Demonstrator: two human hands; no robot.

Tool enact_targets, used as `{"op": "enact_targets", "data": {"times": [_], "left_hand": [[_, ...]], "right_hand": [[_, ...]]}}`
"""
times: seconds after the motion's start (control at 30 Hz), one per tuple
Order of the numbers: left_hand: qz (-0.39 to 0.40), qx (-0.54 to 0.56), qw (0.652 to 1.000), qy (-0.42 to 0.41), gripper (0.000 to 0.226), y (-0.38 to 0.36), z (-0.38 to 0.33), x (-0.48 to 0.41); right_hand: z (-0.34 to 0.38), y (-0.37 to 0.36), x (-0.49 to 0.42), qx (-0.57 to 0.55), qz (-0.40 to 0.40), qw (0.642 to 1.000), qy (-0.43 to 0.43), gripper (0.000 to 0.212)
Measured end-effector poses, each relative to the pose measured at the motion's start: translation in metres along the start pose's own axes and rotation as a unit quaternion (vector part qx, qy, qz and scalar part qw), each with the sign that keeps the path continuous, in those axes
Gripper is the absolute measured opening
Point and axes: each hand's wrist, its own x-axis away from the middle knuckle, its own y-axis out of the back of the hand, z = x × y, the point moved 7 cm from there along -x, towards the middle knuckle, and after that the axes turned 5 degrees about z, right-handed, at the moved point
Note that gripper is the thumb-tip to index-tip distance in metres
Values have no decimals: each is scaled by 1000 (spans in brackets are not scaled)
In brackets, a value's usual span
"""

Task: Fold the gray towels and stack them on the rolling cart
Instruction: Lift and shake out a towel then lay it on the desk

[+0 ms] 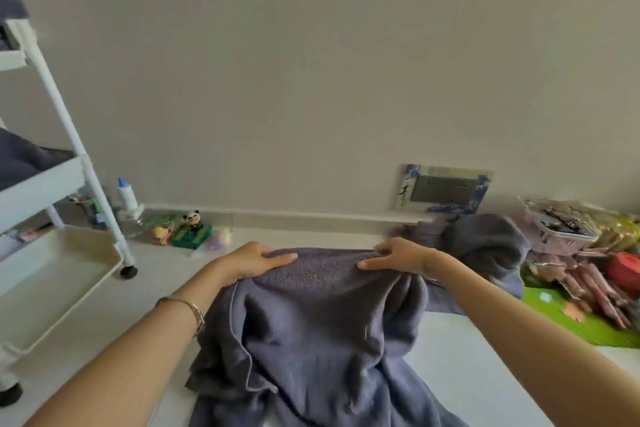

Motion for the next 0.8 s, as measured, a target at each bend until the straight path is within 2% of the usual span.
{"op": "enact_targets", "data": {"times": [0.07, 0.1, 0.17, 0.23, 0.3, 0.37, 0.43, 0.53, 0.6, 0.67, 0.73, 0.8], "left_hand": [[-5, 8, 1000, 7, 70, -6, 22, -19], [-6, 14, 1000, 6, 71, -8, 33, -32], [-38, 11, 999, -4, 59, -9, 41, -43], [-145, -13, 989, -12, 41, 0, 43, -50], [-256, -126, 958, 8, 40, 3, 36, -49], [-273, -228, 935, 11, 50, -20, 22, -54], [-234, -222, 945, -44, 54, -60, 0, -57], [-117, -226, 959, -123, 58, -144, -28, -66], [-31, -250, 963, -101, 61, -196, -26, -67], [45, -258, 964, -47, 65, -236, -9, -69], [88, -258, 962, -7, 68, -261, 9, -70], [90, -265, 960, 10, 69, -270, 20, -72]], "right_hand": [[-14, -15, -11, -10, 16, 1000, -16, 47], [-20, -20, -18, -17, 20, 999, -21, 48], [-29, -23, -28, -34, -4, 999, -15, 47], [-39, -21, -35, -62, -73, 995, -2, 38], [-57, -16, -40, -94, -149, 984, -8, 27], [-83, -18, -40, -120, -185, 975, -34, 27], [-112, -27, -31, -141, -194, 969, -63, 28], [-163, -45, -7, -189, -211, 952, -119, 28], [-187, -57, 10, -192, -200, 949, -150, 27], [-205, -76, 25, -197, -137, 952, -189, 29], [-216, -100, 38, -232, -53, 945, -225, 34], [-222, -117, 47, -256, -19, 936, -240, 35]]}}
